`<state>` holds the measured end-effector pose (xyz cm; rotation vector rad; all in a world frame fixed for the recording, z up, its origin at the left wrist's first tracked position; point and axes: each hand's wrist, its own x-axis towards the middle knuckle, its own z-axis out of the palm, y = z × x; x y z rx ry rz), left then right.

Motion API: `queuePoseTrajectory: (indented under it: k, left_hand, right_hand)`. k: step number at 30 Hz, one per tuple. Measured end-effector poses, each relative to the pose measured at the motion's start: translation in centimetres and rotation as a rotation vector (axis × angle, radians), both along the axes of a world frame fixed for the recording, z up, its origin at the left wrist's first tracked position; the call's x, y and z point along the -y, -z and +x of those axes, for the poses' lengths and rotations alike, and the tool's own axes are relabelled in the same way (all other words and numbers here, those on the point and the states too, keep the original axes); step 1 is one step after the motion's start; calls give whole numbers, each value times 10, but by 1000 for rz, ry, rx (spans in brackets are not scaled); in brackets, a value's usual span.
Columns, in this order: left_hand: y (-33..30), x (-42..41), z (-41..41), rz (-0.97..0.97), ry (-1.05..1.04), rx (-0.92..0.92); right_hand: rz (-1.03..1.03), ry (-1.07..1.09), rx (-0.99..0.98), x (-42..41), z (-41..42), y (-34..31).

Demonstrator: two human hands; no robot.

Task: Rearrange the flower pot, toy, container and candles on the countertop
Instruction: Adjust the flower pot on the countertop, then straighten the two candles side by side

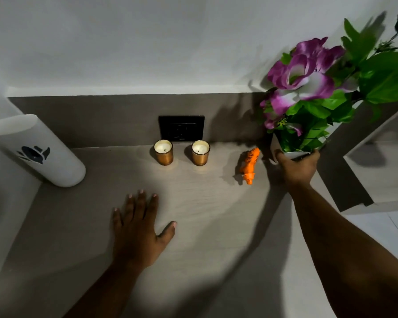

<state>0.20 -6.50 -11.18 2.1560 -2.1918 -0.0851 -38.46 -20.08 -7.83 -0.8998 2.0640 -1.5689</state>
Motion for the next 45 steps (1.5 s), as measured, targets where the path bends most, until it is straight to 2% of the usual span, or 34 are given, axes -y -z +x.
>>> queuePoseTrajectory:
  k: [10,13,15,19,23,32,35,37,38,41,42,45]
  left_hand:
    - [-2,15,-1,7,-20,-7]
    - [-5,15,-2,2,-18,-17]
    - [-6,15,-3,11,-22,-23]
    - [-7,14,-3,11,-24,-32]
    - [-7,14,-4,15,-25,-22]
    - [-4,14,-3,-4,-18,-29]
    - [-5,15,-6,34,-29,-33]
    - [-9,27,-6,65,-61,-116]
    - [-13,38,-8,65,-104,-228]
    - [-35,82,-18,1,-327,-717]
    - [-42,97,-23,-28,-374,-817]
    - [-58,131,-35,-93,-393,-859]
  right_hand:
    - [57,-52,0,-4,-5,-17]
    - [44,8,-121,-27,28,-24]
    - [51,-68,-182,-37,61,-25]
    - [209,-371,-349,-33,99,-28]
    - [301,-420,-480,-31,97,-32]
    - [391,-440,-435,-49,89,-39]
    - [287,-358,-444,-53,98,-46]
    - [127,-339,-482,-53,115,-51]
    - [82,-359,-481,-50,126,-52]
    - [165,-451,-376,-27,161,-49]
    - [226,-479,-333,-19,171,-46]
    - [310,-515,-259,1,189,-32]
